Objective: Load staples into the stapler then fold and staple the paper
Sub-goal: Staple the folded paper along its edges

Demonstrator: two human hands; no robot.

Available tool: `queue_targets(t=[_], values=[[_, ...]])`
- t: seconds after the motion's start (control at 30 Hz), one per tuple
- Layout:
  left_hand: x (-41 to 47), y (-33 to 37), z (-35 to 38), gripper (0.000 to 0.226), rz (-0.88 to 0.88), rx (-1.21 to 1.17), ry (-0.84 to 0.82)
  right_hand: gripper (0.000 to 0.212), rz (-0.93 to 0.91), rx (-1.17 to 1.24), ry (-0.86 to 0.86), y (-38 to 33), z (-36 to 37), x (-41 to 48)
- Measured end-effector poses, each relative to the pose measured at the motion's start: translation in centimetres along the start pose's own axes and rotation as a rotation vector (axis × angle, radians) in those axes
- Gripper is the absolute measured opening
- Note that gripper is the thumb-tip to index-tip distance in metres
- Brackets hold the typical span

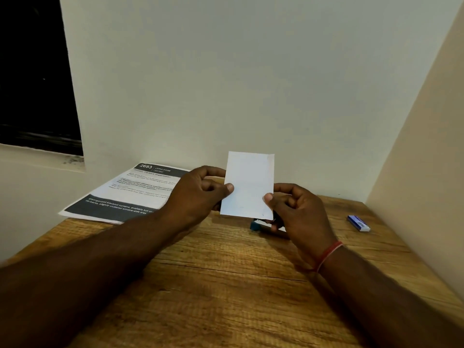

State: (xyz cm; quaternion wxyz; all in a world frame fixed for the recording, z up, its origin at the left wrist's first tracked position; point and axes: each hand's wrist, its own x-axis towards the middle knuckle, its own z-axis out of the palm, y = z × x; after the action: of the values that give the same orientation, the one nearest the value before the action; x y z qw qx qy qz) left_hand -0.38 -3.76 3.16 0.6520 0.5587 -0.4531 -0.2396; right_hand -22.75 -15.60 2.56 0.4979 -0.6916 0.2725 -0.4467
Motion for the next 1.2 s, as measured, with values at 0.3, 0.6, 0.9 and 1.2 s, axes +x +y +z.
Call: queue_targets(t=[0.3,0.6,0.9,1.2], values=[[3.3,2.7,-7.6,0.013,0.11,0.575,0.372,0.019,-0.102,-0.342,0.059,0.3,-1.6,0.8],[4.4,2.0,-14.6,0.016,-0.298,1.015,0.276,0.039,0.05,-0.744,-0.092,2.1,-1.6,0.8],[4.3,1.2,-14.9,0.03,-0.468,1.406,0.094,0.019,0.039,-0.877,-0.118,1.7,-2.2,1.7],[2.7,2.7,-10.7,0.143,-0.573,1.399,-0.005,0.019,0.226,-1.16,0.265,0.8,-9.7,3.4]])
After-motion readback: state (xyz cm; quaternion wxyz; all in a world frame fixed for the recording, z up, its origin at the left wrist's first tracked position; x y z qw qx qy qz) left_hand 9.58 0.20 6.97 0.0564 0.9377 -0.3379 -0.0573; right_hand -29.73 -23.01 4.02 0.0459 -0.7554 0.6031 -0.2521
